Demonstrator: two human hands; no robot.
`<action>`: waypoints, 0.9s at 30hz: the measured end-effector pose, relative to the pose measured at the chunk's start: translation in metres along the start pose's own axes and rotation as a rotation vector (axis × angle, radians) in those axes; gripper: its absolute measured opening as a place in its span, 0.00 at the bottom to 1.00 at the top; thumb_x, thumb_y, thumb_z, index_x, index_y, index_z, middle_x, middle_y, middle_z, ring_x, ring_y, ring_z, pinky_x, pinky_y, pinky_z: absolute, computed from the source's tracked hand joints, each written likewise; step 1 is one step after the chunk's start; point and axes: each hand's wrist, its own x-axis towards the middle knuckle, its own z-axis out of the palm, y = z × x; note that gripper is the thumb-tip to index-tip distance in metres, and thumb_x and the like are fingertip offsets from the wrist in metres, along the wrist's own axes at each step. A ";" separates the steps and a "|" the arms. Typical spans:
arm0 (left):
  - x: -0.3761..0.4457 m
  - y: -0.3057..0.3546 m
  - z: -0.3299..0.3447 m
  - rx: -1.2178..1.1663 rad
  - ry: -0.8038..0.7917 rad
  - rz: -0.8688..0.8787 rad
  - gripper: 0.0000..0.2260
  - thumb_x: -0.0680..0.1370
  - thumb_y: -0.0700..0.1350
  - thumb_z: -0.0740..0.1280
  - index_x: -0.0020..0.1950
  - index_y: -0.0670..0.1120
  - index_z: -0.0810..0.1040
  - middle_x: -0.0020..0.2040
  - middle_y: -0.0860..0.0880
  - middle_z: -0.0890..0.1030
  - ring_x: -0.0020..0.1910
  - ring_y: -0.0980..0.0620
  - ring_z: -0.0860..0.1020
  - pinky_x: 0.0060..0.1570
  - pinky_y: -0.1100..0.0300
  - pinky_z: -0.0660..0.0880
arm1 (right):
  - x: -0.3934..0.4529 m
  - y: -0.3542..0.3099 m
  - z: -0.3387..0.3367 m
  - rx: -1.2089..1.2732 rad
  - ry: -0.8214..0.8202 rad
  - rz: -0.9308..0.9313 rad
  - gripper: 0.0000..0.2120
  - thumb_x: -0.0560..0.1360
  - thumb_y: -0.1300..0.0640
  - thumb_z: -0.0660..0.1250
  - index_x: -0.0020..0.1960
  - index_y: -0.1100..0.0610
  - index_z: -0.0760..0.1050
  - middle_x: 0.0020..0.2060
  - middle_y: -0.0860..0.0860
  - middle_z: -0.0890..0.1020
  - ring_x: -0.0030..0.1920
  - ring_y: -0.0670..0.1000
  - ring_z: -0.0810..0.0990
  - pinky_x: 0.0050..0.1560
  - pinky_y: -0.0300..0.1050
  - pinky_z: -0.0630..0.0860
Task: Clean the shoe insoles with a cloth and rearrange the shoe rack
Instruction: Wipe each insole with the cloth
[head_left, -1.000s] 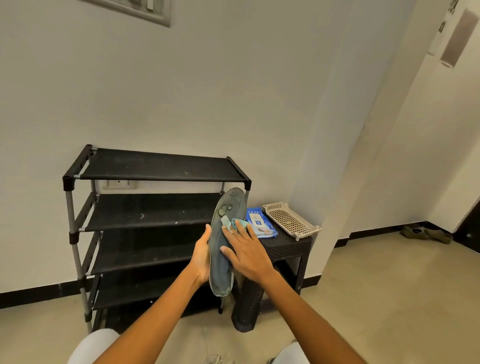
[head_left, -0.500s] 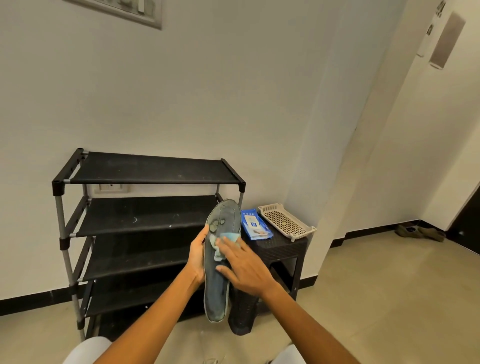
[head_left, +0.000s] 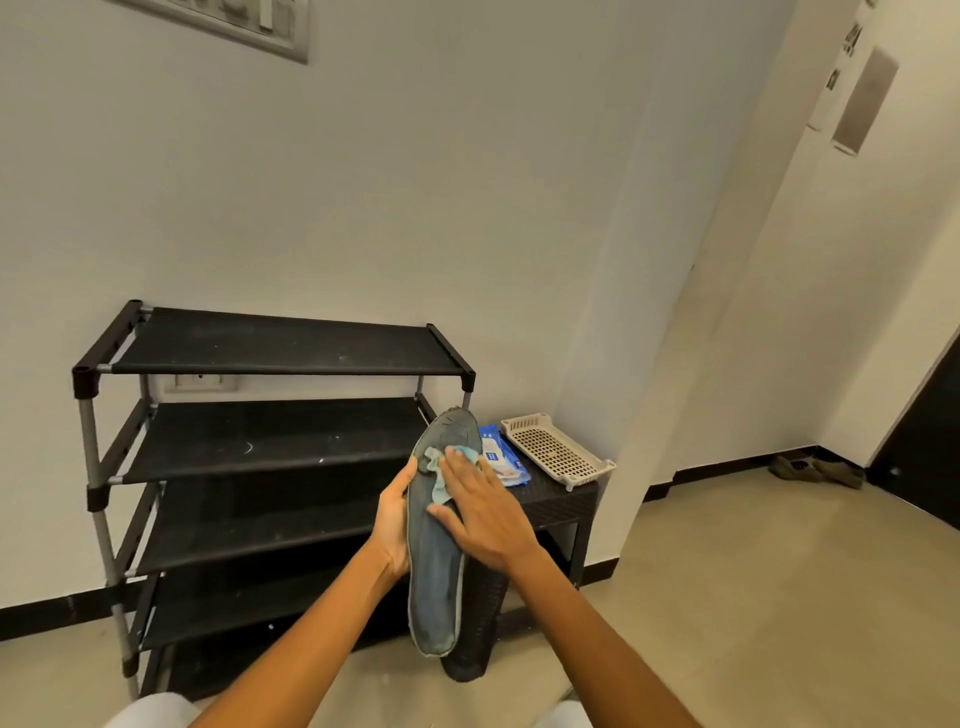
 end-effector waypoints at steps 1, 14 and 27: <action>0.001 0.000 0.004 0.002 0.005 0.020 0.24 0.79 0.57 0.56 0.64 0.41 0.76 0.60 0.39 0.79 0.55 0.43 0.79 0.57 0.48 0.73 | 0.003 -0.001 -0.003 0.006 0.007 0.030 0.33 0.79 0.38 0.47 0.77 0.54 0.46 0.77 0.49 0.48 0.76 0.44 0.43 0.77 0.47 0.43; 0.003 0.007 0.009 0.064 -0.009 0.139 0.19 0.82 0.53 0.52 0.60 0.42 0.75 0.51 0.42 0.82 0.45 0.49 0.82 0.40 0.56 0.80 | 0.025 0.005 -0.025 0.095 -0.031 0.000 0.21 0.82 0.57 0.53 0.74 0.56 0.60 0.75 0.52 0.60 0.74 0.51 0.58 0.73 0.42 0.54; -0.001 0.023 0.001 0.038 0.123 0.081 0.32 0.73 0.63 0.64 0.65 0.39 0.74 0.62 0.36 0.77 0.62 0.40 0.75 0.65 0.44 0.69 | 0.000 -0.046 0.004 0.218 0.246 -0.066 0.13 0.79 0.56 0.58 0.57 0.59 0.76 0.54 0.55 0.80 0.56 0.52 0.76 0.61 0.42 0.68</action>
